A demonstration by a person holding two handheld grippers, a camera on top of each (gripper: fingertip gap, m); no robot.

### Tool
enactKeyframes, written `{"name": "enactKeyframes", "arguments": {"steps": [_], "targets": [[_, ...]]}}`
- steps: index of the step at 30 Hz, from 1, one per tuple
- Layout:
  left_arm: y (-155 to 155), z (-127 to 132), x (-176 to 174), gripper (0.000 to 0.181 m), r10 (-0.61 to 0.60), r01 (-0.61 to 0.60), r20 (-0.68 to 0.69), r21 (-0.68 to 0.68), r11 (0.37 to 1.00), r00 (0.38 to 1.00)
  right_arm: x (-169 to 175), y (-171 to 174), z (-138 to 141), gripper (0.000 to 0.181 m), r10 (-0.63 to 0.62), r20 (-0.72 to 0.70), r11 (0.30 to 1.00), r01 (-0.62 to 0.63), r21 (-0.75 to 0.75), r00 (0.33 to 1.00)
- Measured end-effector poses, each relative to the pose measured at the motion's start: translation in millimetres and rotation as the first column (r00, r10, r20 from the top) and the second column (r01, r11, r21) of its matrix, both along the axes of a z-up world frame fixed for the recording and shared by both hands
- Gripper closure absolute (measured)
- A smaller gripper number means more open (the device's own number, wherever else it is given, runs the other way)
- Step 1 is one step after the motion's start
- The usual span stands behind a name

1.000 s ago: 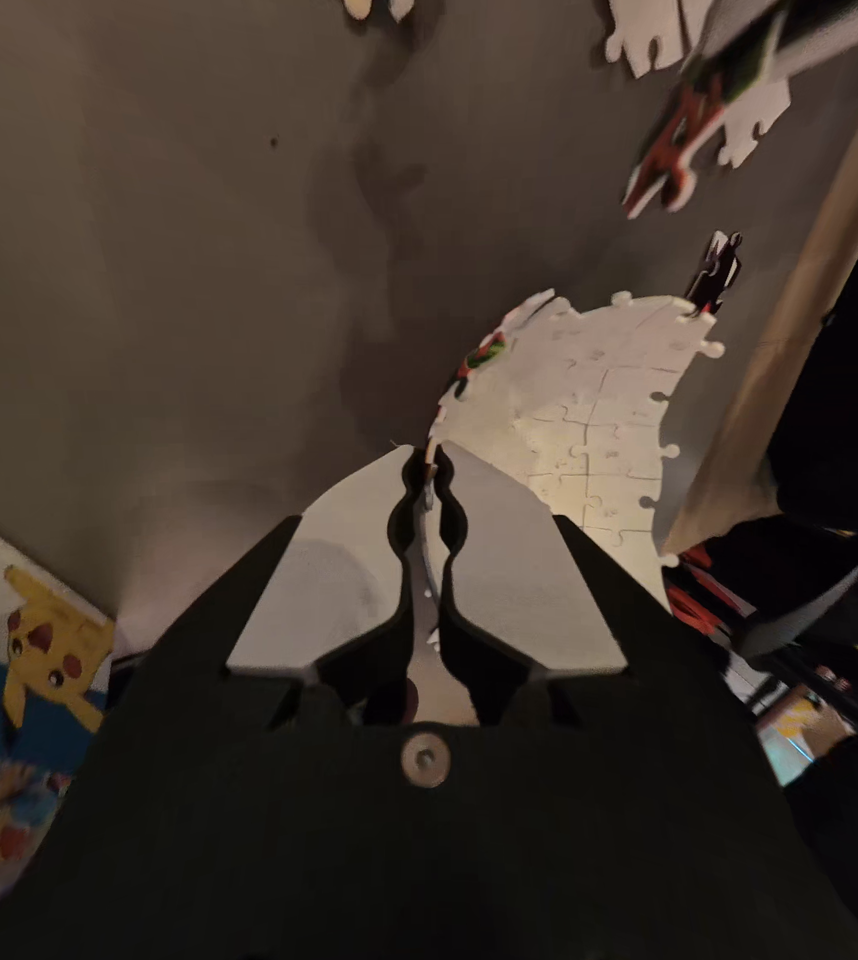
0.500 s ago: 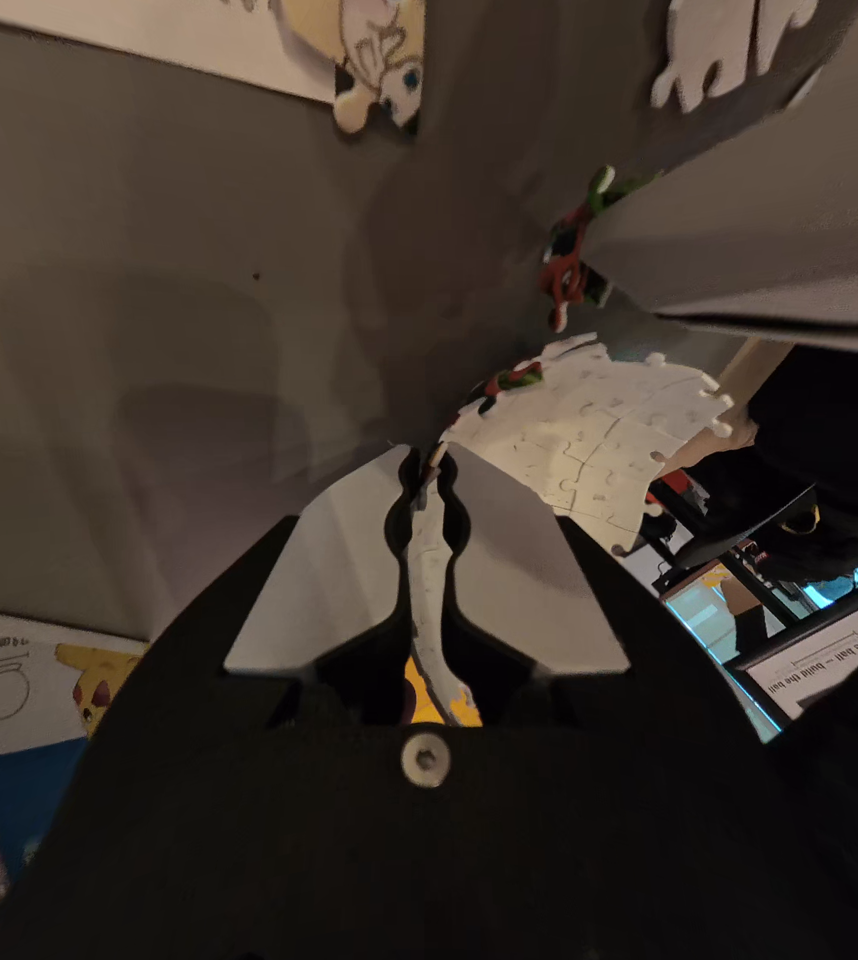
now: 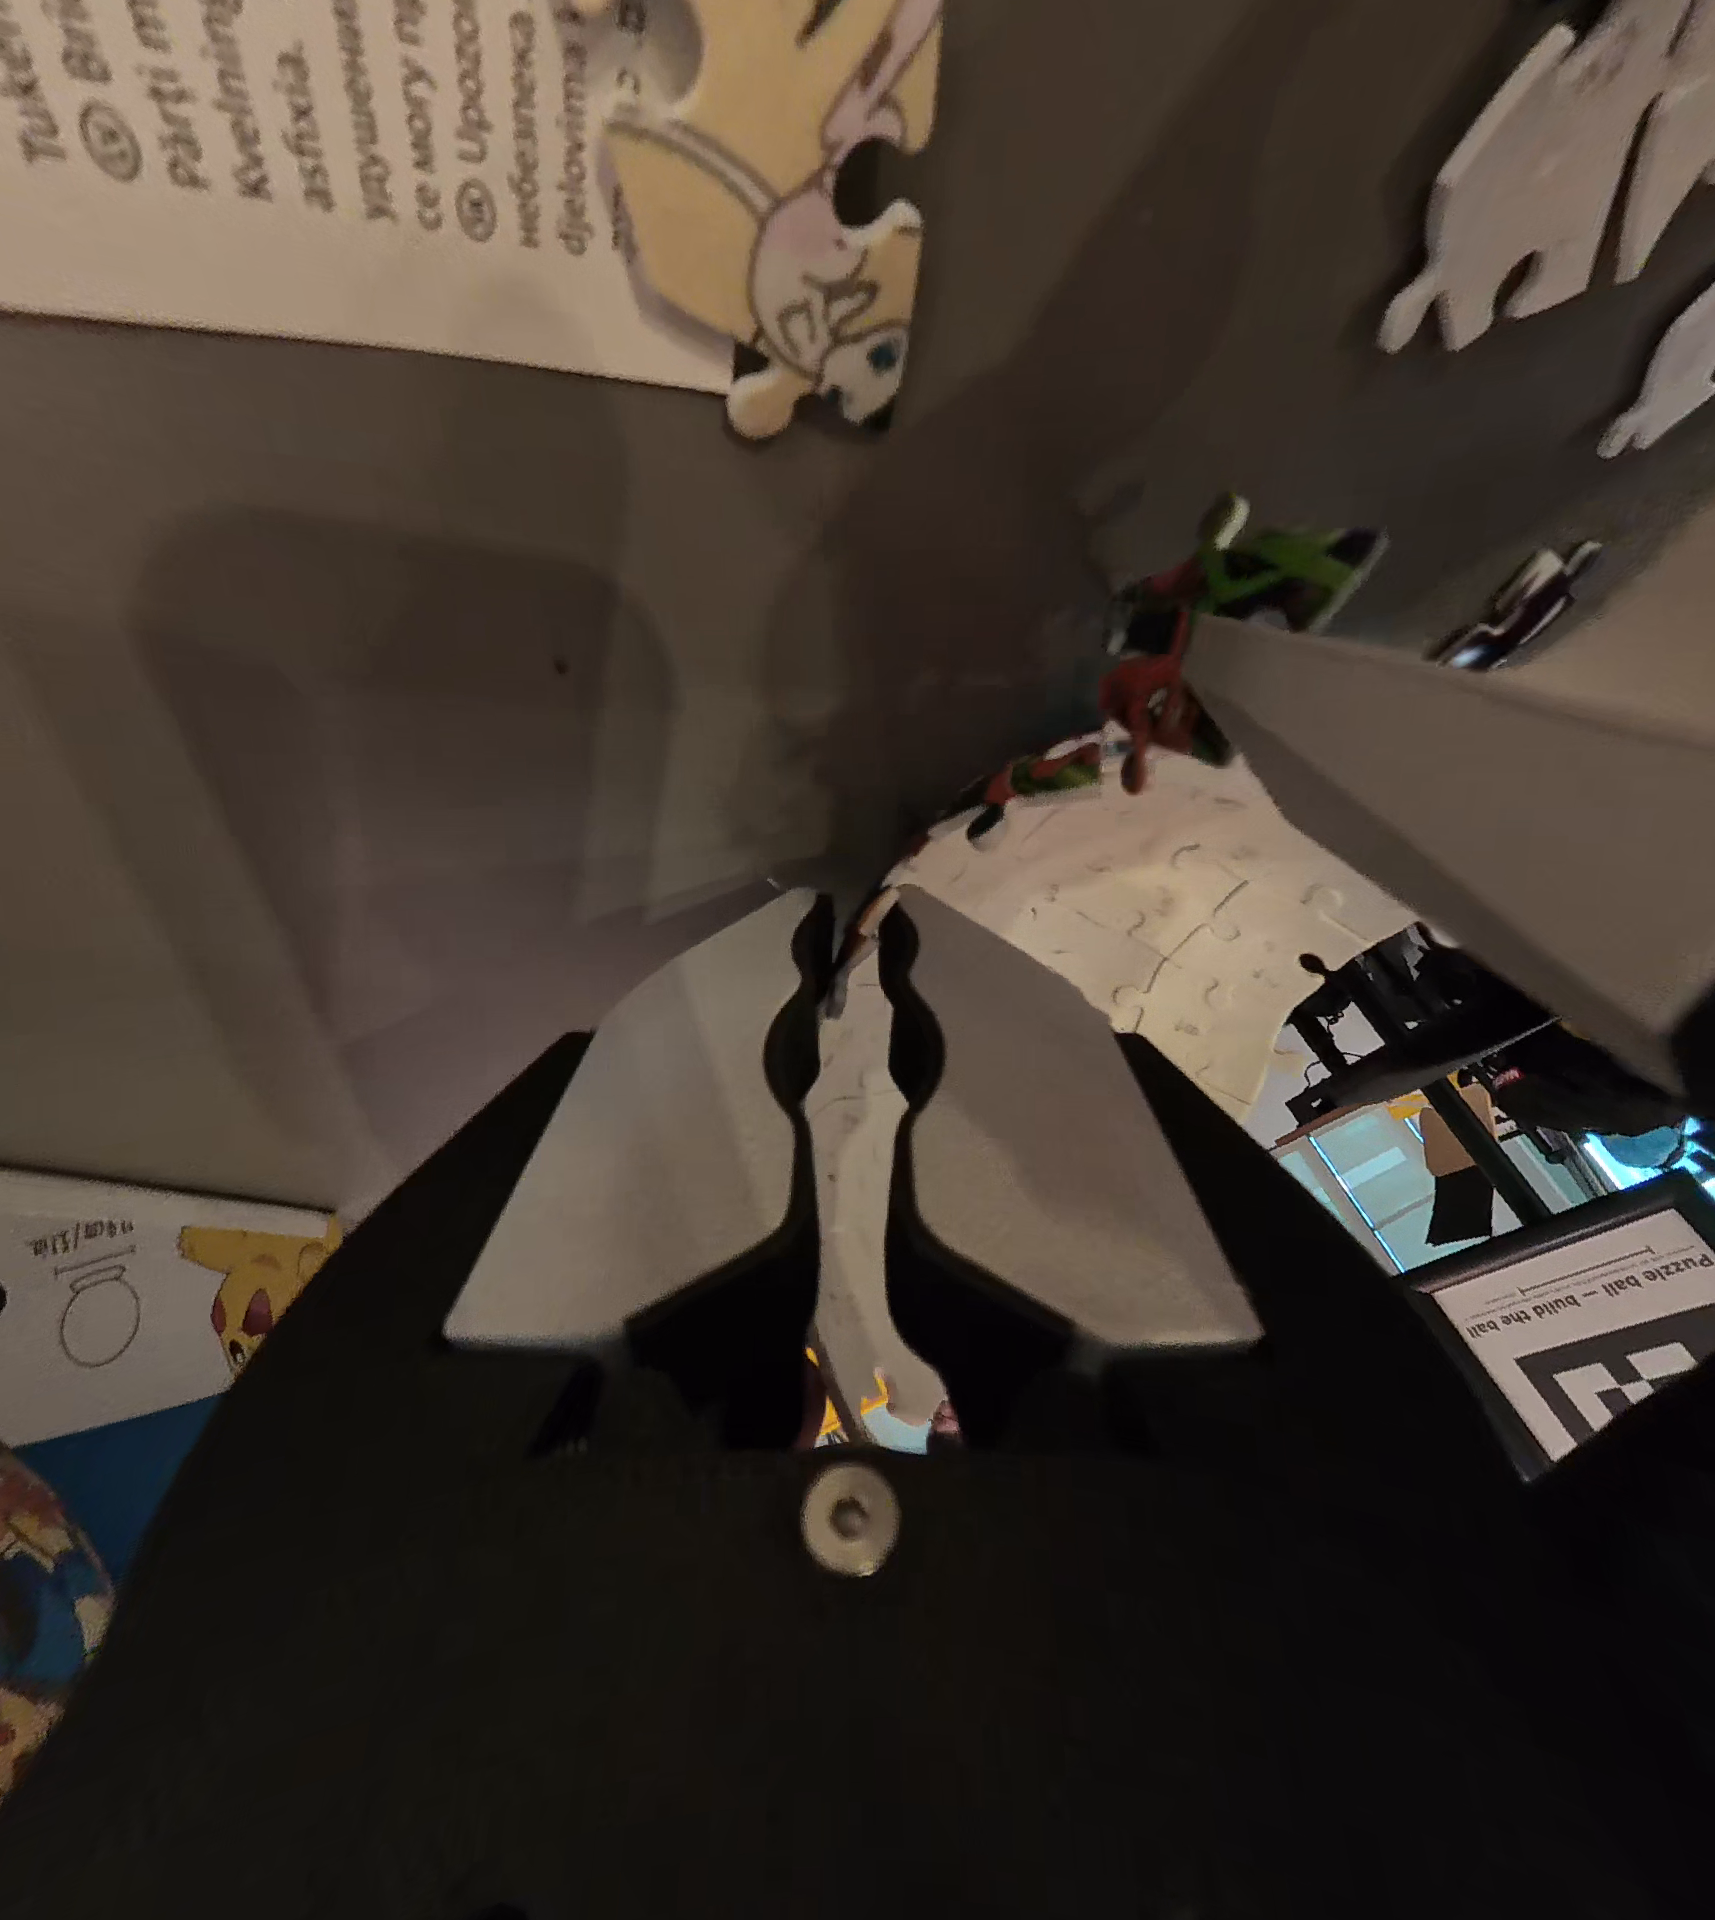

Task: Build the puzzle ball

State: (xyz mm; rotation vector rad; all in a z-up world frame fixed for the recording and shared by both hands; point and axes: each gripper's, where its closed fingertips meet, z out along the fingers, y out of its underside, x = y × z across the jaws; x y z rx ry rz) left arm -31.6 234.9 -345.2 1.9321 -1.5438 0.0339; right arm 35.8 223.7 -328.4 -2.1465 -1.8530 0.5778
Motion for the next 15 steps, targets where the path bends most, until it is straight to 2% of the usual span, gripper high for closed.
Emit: {"name": "enactKeyframes", "arguments": {"steps": [9, 12, 15], "targets": [[-0.2, 0.6, 2.0, 0.174, 0.004, -0.003, -0.018, 0.018, 1.000, 1.000, 1.4, 4.0, -1.7, 0.180, -0.069, 0.017, 0.998, 0.069, -0.015, 0.997], [-0.6, 0.3, 2.6, 0.173, 0.004, -0.004, -0.017, 0.018, 1.000, 1.000, 2.9, 6.2, -2.0, 0.171, -0.078, 0.013, 0.997, 0.078, -0.001, 0.997], [-0.5, 0.3, 2.5, 0.173, 0.002, -0.002, -0.023, 0.017, 1.000, 1.000, 4.1, 5.3, 3.2, 0.169, -0.064, -0.010, 0.998, 0.064, 0.012, 0.998]]}}
